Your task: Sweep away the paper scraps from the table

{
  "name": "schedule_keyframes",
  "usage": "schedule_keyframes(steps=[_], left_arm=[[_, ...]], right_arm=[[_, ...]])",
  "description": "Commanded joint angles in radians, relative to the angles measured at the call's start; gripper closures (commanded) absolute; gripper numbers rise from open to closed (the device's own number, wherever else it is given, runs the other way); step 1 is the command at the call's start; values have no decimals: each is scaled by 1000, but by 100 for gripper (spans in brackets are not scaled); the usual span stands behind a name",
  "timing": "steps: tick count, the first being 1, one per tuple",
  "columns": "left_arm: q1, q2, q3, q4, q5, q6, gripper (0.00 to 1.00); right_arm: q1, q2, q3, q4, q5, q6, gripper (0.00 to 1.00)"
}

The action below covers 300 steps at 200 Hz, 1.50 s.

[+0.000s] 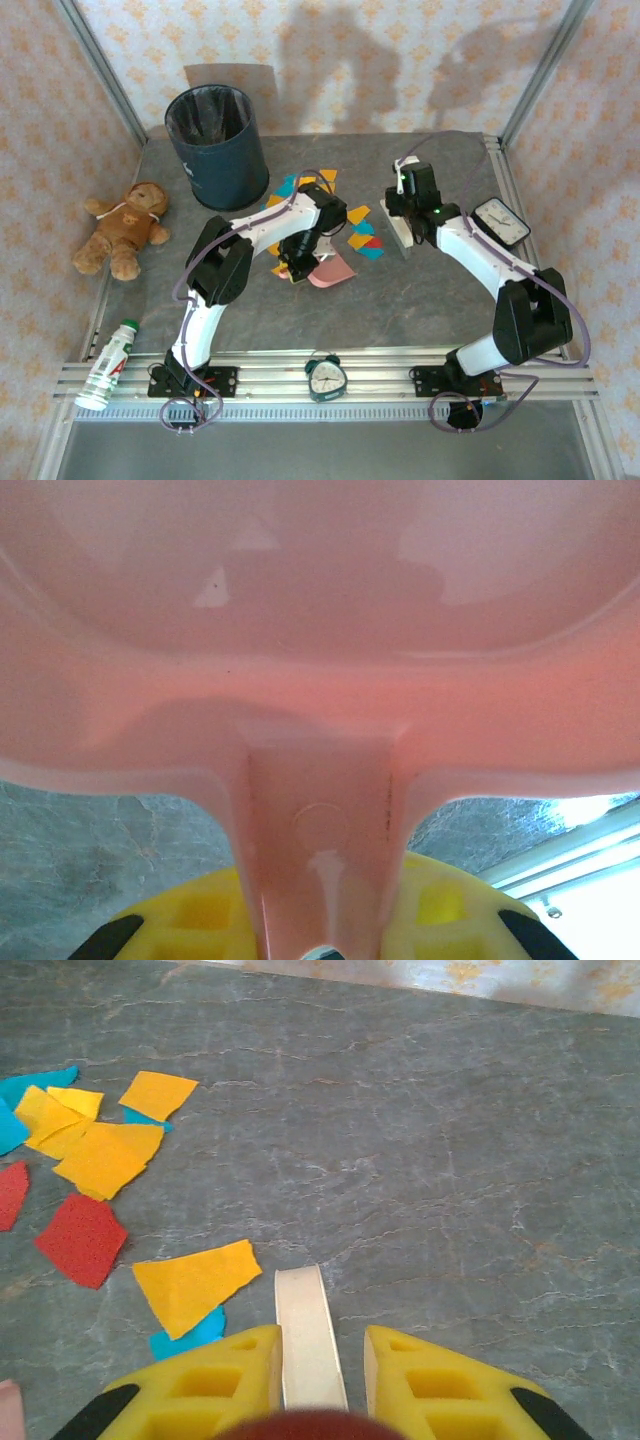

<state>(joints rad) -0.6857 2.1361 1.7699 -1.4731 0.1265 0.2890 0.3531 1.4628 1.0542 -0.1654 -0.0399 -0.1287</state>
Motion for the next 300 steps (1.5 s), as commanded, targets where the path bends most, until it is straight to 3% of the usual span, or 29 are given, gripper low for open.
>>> schedule_keyframes(steps=[1, 84, 185, 218, 300], left_arm=[[-11, -17, 6, -7, 12, -2, 100], [-14, 135, 183, -49, 61, 7, 100], [-8, 197, 268, -36, 9, -10, 100], [-3, 171, 221, -14, 11, -11, 100], [46, 90, 110, 53, 14, -46, 100]], right_arm=[[8, -32, -17, -4, -56, 21, 100], [60, -1, -3, -25, -178, 66, 100], [69, -61, 14, -52, -256, 108, 100], [68, -112, -6, 9, -202, 145, 100], [67, -83, 1, 97, 116, 91, 100]])
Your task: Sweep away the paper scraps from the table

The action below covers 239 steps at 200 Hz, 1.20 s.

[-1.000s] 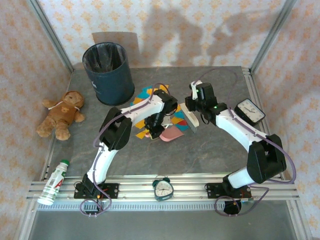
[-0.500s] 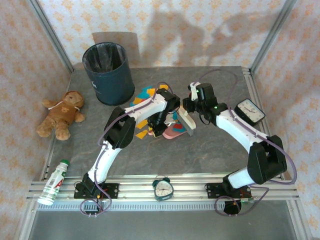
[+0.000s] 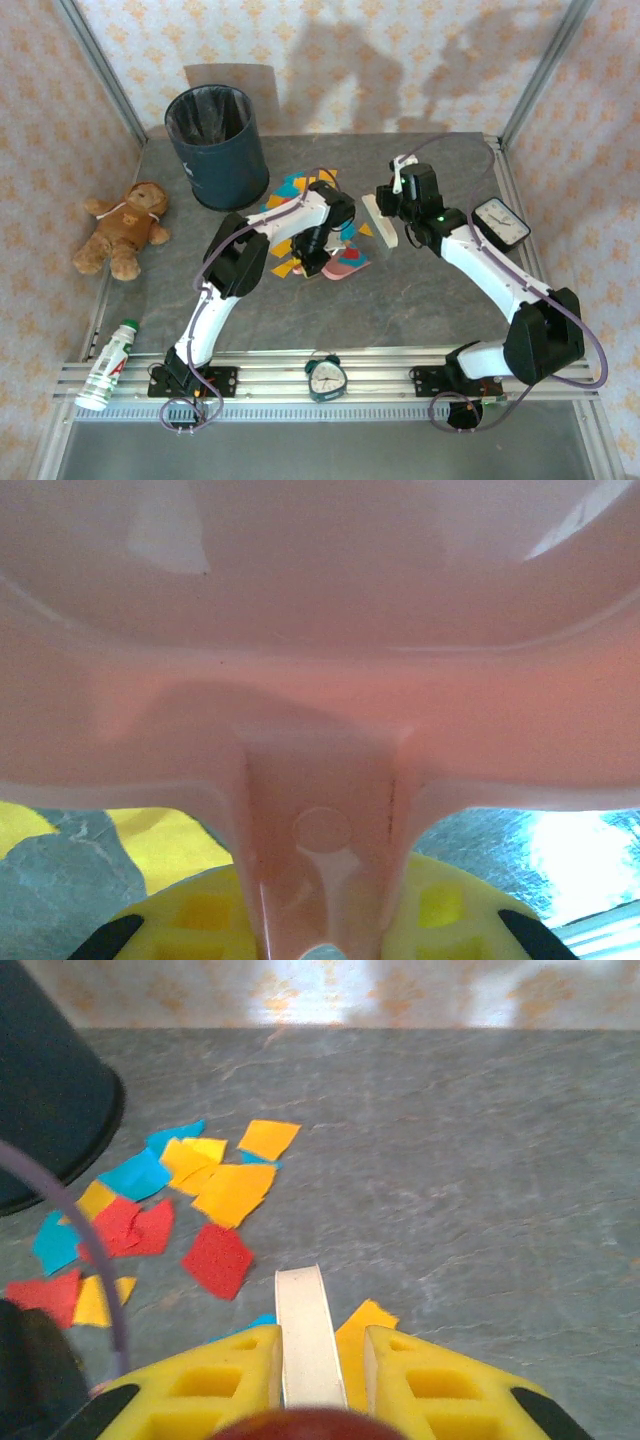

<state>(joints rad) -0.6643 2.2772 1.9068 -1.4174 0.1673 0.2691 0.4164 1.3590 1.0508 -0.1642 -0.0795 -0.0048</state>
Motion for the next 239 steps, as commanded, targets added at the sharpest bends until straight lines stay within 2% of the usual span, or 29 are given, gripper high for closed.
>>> schedule_keyframes(steps=[1, 38, 74, 94, 147, 208, 239], left_arm=[[25, -51, -27, -3, -27, -26, 100], [28, -50, -33, -9, -29, -16, 100], [28, -38, -20, -20, -22, -2, 100], [28, -28, -7, -27, -20, 4, 100], [28, 20, 62, -50, 3, 26, 100], [28, 69, 119, -79, 0, 47, 100], [28, 87, 144, -90, 5, 47, 100]], right_arm=[[3, 23, 5, 97, 159, -35, 100], [-4, 137, 62, 131, 343, -58, 100], [-11, 242, 126, 138, 343, -93, 100], [-11, 275, 150, 125, 279, -98, 100], [5, 329, 170, 85, -20, -101, 100], [9, 312, 157, 63, -224, -99, 100], [9, 283, 152, 57, -281, -72, 100]])
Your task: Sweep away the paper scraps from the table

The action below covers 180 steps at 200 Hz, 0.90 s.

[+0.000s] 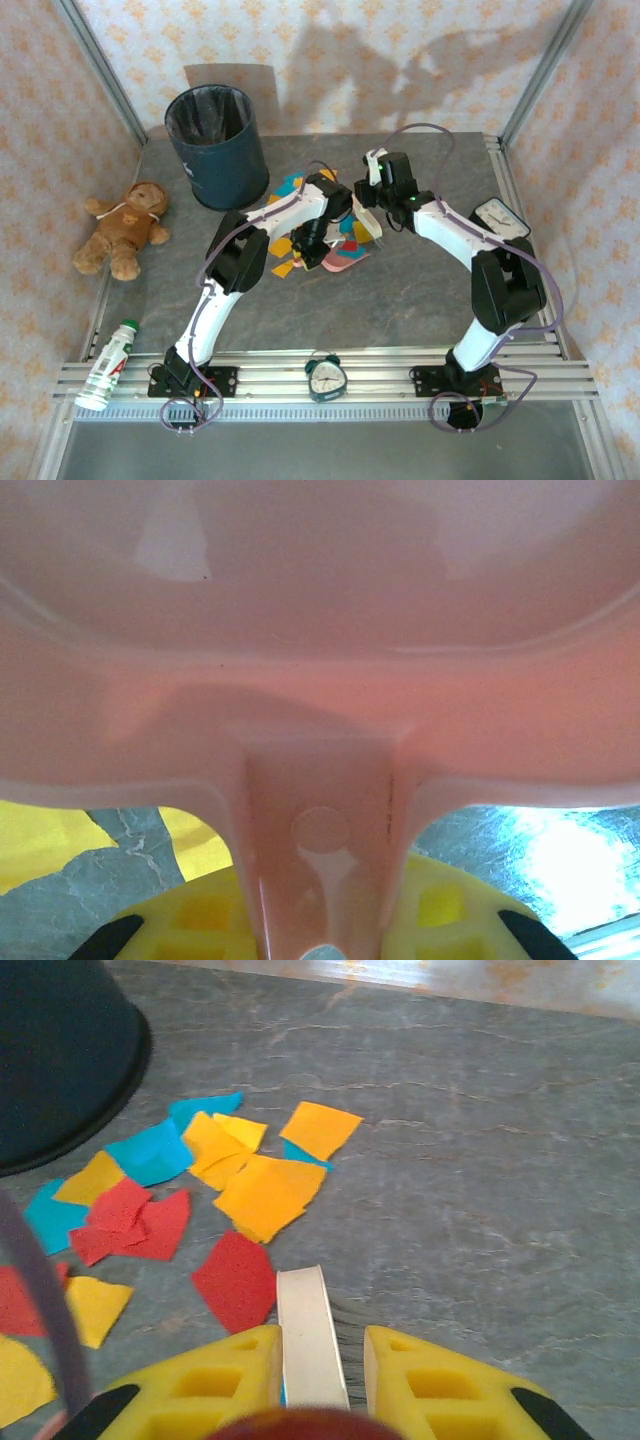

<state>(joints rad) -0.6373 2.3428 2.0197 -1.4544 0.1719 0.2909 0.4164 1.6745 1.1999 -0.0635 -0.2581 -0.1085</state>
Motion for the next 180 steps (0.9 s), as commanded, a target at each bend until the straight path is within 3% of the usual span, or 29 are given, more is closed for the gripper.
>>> schedule_keyframes(steps=[1, 53, 153, 180], left_arm=[[1, 21, 31, -53, 0, 26, 100], [-1, 11, 28, -34, -1, 17, 100], [-1, -70, -57, 31, -22, 2, 100], [0, -86, -80, 46, -12, 1, 100]], right_arm=[[9, -34, 3, -44, -103, 33, 100], [10, -76, 2, -52, -126, 85, 100], [9, -244, -76, -27, 79, 108, 100], [10, -246, -82, -39, 78, 105, 100]])
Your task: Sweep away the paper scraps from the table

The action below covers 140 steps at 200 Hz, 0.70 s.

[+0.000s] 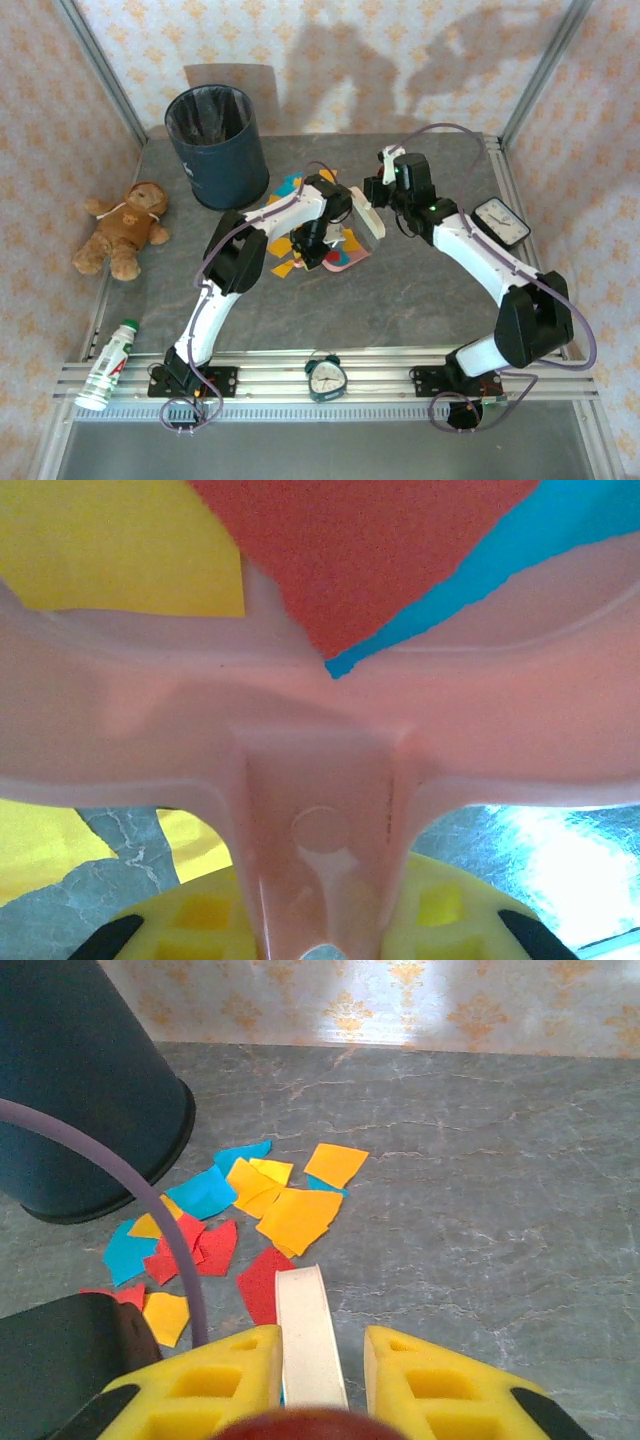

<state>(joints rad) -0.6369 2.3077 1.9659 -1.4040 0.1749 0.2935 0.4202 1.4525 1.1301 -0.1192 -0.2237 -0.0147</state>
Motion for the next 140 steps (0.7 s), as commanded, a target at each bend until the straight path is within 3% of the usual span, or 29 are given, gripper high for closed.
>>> schedule_keyframes(steps=[1, 23, 90, 140], left_arm=[[-1, -51, -27, -4, -15, -2, 100], [0, -74, -50, 19, -2, -4, 100], [11, -245, -172, 181, 42, -47, 100], [40, -342, -153, 217, 79, -73, 100]], right_arm=[[5, -25, -12, 16, 45, 11, 100], [6, -46, -33, 34, 94, 23, 100], [6, -162, -116, 44, 434, 35, 100], [2, -208, -140, -2, 423, 25, 100]])
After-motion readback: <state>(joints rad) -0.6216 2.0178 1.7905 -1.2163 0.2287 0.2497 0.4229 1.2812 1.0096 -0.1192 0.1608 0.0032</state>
